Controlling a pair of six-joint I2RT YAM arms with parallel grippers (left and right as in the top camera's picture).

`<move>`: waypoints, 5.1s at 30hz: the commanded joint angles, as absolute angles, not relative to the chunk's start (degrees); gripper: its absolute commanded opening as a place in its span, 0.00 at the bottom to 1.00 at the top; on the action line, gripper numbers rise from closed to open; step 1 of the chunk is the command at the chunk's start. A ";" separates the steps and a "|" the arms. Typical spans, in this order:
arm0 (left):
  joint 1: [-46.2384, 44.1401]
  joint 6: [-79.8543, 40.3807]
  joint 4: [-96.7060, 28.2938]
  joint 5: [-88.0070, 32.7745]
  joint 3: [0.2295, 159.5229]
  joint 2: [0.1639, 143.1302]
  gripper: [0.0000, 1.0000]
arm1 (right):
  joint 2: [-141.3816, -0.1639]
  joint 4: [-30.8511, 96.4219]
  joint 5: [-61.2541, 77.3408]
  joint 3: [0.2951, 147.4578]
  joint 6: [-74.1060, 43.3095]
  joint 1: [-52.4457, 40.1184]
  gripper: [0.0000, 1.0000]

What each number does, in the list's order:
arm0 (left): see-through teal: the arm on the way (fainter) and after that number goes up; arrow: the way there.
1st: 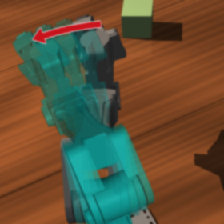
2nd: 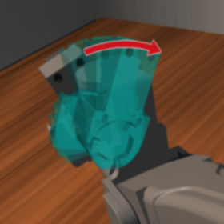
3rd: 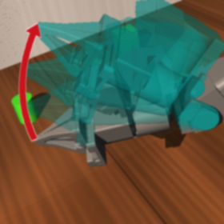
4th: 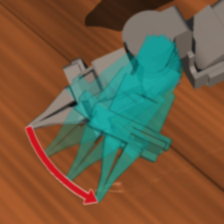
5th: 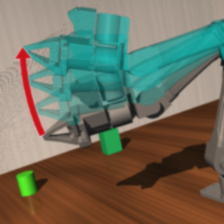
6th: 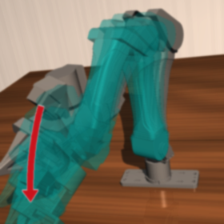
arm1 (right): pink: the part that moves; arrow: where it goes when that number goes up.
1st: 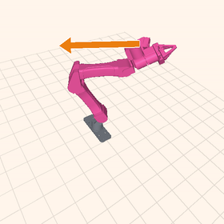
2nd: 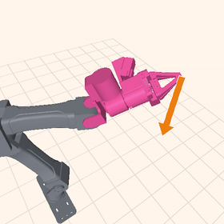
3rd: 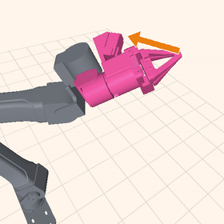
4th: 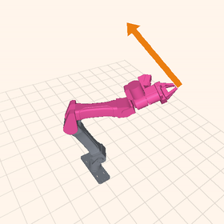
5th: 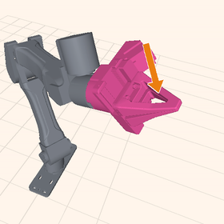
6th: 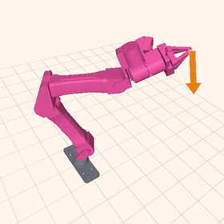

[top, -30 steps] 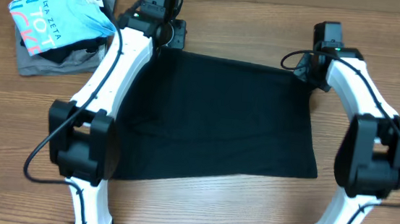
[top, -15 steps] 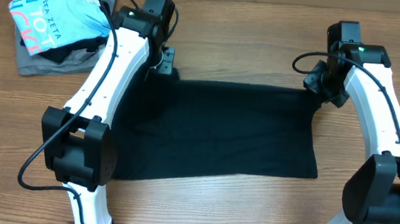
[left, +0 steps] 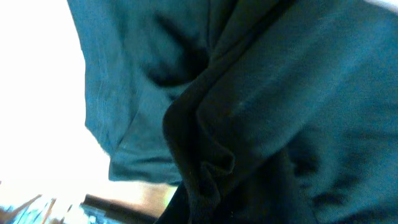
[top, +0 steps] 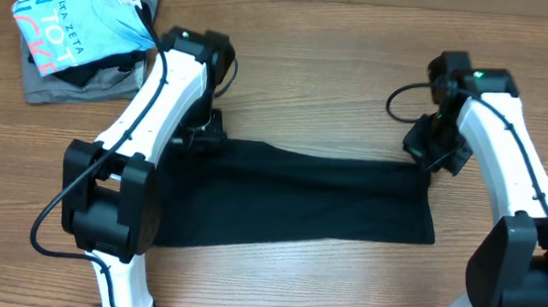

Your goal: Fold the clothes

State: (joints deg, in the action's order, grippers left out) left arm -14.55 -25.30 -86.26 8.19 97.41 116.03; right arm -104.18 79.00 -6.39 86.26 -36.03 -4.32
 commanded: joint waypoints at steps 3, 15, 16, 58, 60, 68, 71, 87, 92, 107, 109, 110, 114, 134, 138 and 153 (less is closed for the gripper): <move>-14.24 -29.52 -86.19 12.29 88.09 114.69 0.04 | -100.71 76.55 -7.73 79.07 -37.63 -5.26 0.04; -14.72 -32.21 -85.19 10.92 72.62 114.69 0.24 | -100.73 74.04 -8.14 76.34 -38.98 -5.02 0.04; -14.72 -32.23 -84.51 10.81 71.66 114.69 0.30 | -100.73 74.19 -8.16 76.25 -39.00 -5.02 0.04; -4.23 -31.42 -72.36 10.44 80.44 111.85 0.96 | -100.95 74.61 -7.66 76.18 -34.28 -5.08 1.00; -2.17 -27.73 -71.13 7.14 80.44 113.40 0.93 | -100.95 74.52 -7.66 76.18 -34.28 -5.08 1.00; -0.75 -25.74 -70.02 6.44 80.40 114.96 0.74 | -100.95 73.93 -7.25 76.18 -34.30 -5.08 1.00; -0.69 -25.78 -70.22 6.55 80.40 114.96 0.50 | -100.95 73.93 -7.25 76.18 -34.30 -5.08 1.00; 3.07 -30.48 -79.64 15.44 80.42 114.96 0.11 | -100.95 73.95 -7.25 76.18 -34.30 -5.08 1.00; 5.69 -30.15 -80.16 15.55 80.40 114.96 0.53 | -100.95 74.00 -7.25 76.18 -34.28 -5.08 1.00; 7.46 -31.70 -81.65 15.68 80.64 105.67 1.00 | -100.95 73.30 -7.25 76.16 -34.26 -5.08 1.00; 7.49 -31.70 -81.56 15.64 80.64 103.35 0.98 | -100.95 73.25 -7.25 76.18 -34.26 -5.08 1.00; 7.49 -31.66 -81.43 15.55 80.64 102.59 0.96 | -100.95 73.14 -7.25 76.16 -34.26 -5.08 1.00; 7.44 -27.68 -79.37 9.98 80.05 101.95 0.84 | -100.95 73.14 -7.25 76.16 -34.28 -5.08 1.00; 8.64 -25.71 -67.24 7.33 67.83 102.00 0.04 | -100.95 73.91 -7.25 76.16 -34.26 -5.15 1.00; 10.20 -26.15 -67.18 7.88 66.89 102.00 0.04 | -100.95 73.80 -7.25 76.16 -34.26 -5.15 1.00; 12.97 -30.63 -69.80 11.38 67.99 101.93 0.16 | -100.95 75.33 -6.35 76.12 -34.28 -5.15 1.00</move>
